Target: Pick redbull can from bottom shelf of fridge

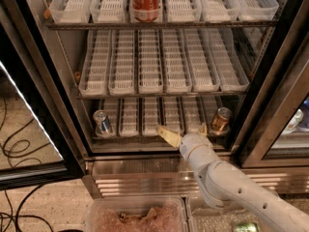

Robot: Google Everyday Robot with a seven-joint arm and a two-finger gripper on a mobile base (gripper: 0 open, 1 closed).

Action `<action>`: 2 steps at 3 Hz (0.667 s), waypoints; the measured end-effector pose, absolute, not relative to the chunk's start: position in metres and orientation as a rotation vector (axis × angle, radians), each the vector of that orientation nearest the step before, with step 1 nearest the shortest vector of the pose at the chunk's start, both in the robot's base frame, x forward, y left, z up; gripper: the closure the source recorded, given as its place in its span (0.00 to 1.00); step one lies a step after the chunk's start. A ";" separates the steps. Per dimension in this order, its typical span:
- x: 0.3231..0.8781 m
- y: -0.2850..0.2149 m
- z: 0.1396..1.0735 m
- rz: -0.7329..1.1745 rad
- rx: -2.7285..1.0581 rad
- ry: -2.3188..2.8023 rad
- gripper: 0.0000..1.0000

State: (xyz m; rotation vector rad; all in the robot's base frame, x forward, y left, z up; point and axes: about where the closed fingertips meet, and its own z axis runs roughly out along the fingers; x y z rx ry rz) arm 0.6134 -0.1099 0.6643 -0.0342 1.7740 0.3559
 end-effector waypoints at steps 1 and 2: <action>0.633 -0.095 0.652 0.326 -0.084 1.728 0.00; 0.633 -0.095 0.652 0.326 -0.084 1.728 0.00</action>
Offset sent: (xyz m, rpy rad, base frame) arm 0.0164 0.0114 -0.0108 -0.0313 -0.0396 0.0084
